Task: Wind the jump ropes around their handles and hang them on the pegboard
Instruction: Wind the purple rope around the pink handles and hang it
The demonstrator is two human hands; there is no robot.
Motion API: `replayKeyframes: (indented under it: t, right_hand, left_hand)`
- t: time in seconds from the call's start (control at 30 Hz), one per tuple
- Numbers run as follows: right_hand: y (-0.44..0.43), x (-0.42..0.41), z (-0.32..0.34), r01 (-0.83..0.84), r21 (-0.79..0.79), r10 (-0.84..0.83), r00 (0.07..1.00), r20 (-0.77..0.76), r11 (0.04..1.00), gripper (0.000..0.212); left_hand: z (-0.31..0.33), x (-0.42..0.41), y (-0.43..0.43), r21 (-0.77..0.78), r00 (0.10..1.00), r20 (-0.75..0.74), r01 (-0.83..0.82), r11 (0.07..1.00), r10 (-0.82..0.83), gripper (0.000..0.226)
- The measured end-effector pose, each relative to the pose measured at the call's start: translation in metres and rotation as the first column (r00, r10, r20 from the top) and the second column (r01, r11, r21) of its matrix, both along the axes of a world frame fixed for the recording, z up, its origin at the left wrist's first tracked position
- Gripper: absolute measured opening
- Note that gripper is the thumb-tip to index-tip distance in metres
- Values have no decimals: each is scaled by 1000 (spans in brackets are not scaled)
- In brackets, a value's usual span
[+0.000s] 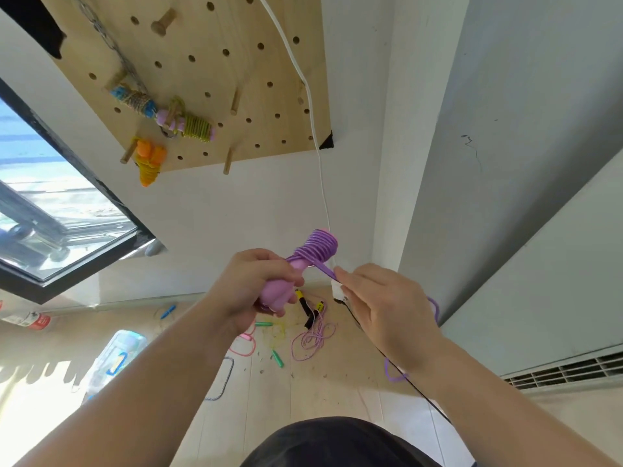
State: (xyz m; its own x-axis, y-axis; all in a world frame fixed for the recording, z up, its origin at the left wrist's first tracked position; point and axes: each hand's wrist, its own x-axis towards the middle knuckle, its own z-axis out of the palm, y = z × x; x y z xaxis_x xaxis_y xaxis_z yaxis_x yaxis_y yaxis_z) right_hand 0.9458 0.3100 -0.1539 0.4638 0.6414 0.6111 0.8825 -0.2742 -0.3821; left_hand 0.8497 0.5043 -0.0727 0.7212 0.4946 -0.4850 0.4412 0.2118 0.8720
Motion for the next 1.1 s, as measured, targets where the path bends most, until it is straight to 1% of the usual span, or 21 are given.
replayKeyframes:
  t: [0.07,0.1,0.17,0.23,0.3,0.33,0.43,0.47,0.5,0.57,0.63,0.67,0.7,0.73,0.77,0.8,0.83,0.9,0.93,1.03,1.1]
  right_hand:
    - [-4,-2,5,11,67,-5,996,-94,998,27]
    - [-5,-4,11,37,59,-25,981,-190,998,30]
    - [-2,-8,22,56,-3,-52,907,-417,998,39]
    - [2,-7,28,24,-2,-21,835,-549,1000,40]
    - [3,-2,33,-23,52,50,778,-626,998,31]
    - [2,1,35,-63,88,106,732,-673,994,27]
    - [1,5,38,-194,212,286,585,-759,958,19]
    - [1,6,37,-229,241,331,565,-756,943,16]
    - [1,7,36,-253,252,355,579,-734,934,14]
    - [-2,11,32,-278,195,338,708,-620,940,22]
    - [-9,17,27,-296,50,290,864,-412,954,23]
    - [-11,20,25,-283,-47,253,909,-331,958,20]
    - [-12,24,22,-285,-149,228,922,-314,947,20]
    - [-10,28,21,-304,-276,209,922,-325,912,23]
    - [-8,32,22,-336,-403,215,924,-316,851,25]
    - [-5,37,24,-350,-501,241,932,-270,792,17]
    - [-5,43,26,-363,-541,275,931,-240,759,7]
    - [-7,53,36,-362,-573,279,932,-231,735,30]
    - [-9,59,39,-345,-602,243,938,-247,720,33]
    - [-2,60,49,-320,-706,190,947,-260,632,31]
    - [10,52,58,-309,-707,172,950,-261,636,29]
  left_hand:
    - [4,-3,-8,-141,998,69,18,990,-8,36]
    - [5,-4,-13,-206,995,99,30,978,-10,38]
    - [6,-3,-19,-306,990,143,59,950,-16,48]
    - [7,-2,-23,-371,986,164,80,925,-20,50]
    - [9,-3,-22,-438,980,200,110,892,-22,54]
    - [9,-4,-21,-465,972,230,147,873,-41,57]
    - [10,-8,-20,-511,924,352,321,797,-146,55]
    - [11,-9,-19,-520,904,390,372,769,-174,53]
    - [12,-10,-18,-522,887,417,414,746,-200,52]
    - [15,-10,-16,-479,861,425,477,737,-280,57]
    - [19,-10,-13,-393,853,359,507,767,-380,66]
    - [20,-11,-13,-353,849,314,520,778,-425,64]
    - [20,-12,-14,-314,841,269,537,783,-469,56]
    - [21,-12,-15,-269,827,218,561,783,-518,45]
    - [22,-13,-18,-217,808,163,589,778,-566,35]
    - [23,-14,-20,-161,782,106,623,766,-614,30]
    - [23,-14,-23,-97,755,34,654,750,-654,28]
    - [21,-15,-29,52,710,-138,701,711,-691,22]
    - [18,-14,-32,128,698,-218,713,689,-682,20]
    - [7,-12,-41,299,680,-403,731,614,-613,18]
    - [-2,-8,-45,395,699,-466,713,579,-543,15]
